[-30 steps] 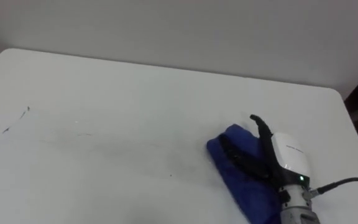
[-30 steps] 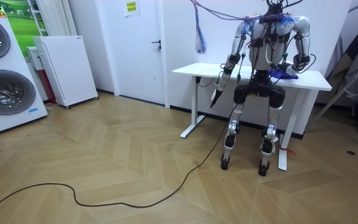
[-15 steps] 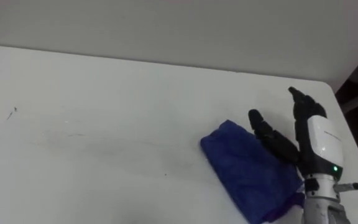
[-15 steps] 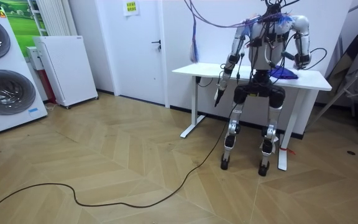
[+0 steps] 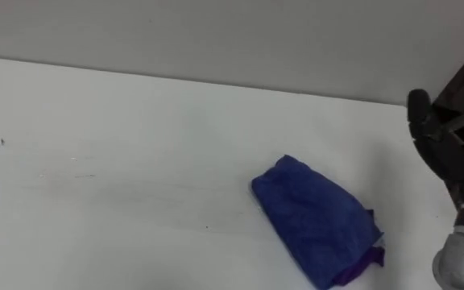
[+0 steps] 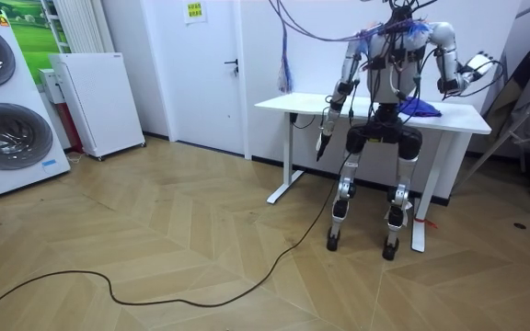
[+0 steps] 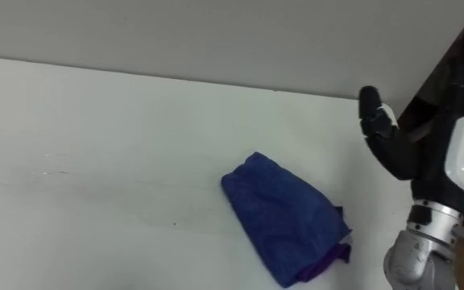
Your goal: Wipe table
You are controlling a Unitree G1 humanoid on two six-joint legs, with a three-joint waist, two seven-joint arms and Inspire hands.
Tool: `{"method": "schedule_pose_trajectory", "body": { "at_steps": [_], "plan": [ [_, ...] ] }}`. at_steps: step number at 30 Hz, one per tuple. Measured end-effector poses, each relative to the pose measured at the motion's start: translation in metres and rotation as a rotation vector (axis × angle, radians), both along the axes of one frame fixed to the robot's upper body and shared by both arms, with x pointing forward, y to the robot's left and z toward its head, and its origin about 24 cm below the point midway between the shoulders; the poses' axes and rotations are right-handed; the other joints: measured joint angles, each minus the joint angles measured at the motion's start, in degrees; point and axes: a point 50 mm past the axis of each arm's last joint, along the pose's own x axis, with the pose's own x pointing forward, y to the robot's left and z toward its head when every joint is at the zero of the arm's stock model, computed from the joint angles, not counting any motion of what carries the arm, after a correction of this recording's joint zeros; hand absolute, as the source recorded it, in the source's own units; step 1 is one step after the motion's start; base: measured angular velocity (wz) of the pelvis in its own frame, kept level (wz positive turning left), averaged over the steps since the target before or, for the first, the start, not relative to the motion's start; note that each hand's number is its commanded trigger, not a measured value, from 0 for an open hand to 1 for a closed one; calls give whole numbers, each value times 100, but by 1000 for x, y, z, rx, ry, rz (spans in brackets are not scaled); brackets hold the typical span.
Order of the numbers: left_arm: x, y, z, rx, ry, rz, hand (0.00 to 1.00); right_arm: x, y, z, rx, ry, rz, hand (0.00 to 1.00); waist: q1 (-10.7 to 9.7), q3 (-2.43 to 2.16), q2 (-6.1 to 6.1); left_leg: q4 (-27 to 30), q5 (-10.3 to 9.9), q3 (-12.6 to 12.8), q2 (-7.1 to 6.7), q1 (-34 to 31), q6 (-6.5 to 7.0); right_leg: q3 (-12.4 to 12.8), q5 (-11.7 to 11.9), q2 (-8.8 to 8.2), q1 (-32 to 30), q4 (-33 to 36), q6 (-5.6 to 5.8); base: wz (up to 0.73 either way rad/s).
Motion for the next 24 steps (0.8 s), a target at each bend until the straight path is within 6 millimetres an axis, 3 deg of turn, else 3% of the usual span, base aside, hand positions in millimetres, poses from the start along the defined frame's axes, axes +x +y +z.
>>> {"method": "schedule_pose_trajectory", "body": {
  "at_steps": [5, 8, 14, 15, 16, 17, 20, 24],
  "plan": [
    [-9, 10, 3, 8, 16, 31, 0, -12, -31, -2, 24, 7, -128, 0, -158, 2, -13, 11, -1, 3, 1, 2, 2, 1, 0, -1, 5, 0, -1, 0],
    [-10, 17, 6, 29, 6, 57, 0, -29, -53, -21, 90, 78, -257, 0, -218, 4, -51, 13, -3, 11, 2, -5, 4, 8, 0, -1, -5, 2, 0, 0],
    [-4, 23, 10, 51, -28, 84, 0, -67, -74, -60, 322, 154, -473, 0, -314, -15, -44, 23, -18, 48, 2, 6, 8, 33, 0, 1, -12, 10, -1, -1],
    [-4, 23, 10, 54, -29, 85, 0, -71, -76, -63, 337, 155, -496, 0, -332, -2, -70, 23, -20, 61, 2, 10, 9, 39, 0, 1, -18, 14, 0, -7],
    [-4, 24, 10, 58, -27, 87, 0, -79, -79, -68, 368, 159, -547, 0, -351, -35, -2, 25, -27, 79, 3, 23, 8, 47, 1, 2, -17, 17, -2, -7],
    [-4, 24, 10, 58, -28, 87, 0, -84, -81, -72, 387, 164, -575, 0, -368, -10, -61, 24, -30, 80, 4, 29, 9, 50, 1, 2, -16, 19, -2, -5],
    [-6, 27, 11, 64, -30, 109, 0, -124, -89, -96, 541, 194, -774, 0, -437, -48, -29, 24, -32, 80, 6, 45, 11, 51, -5, 1, 6, 29, 0, 0],
    [-14, 30, 12, 68, -23, 138, 0, -159, -93, -109, 653, 189, -949, 0, -600, -46, -6, 31, -61, 80, 9, 38, 4, 73, -73, 4, -7, 77, 33, 0]
  ]
}}
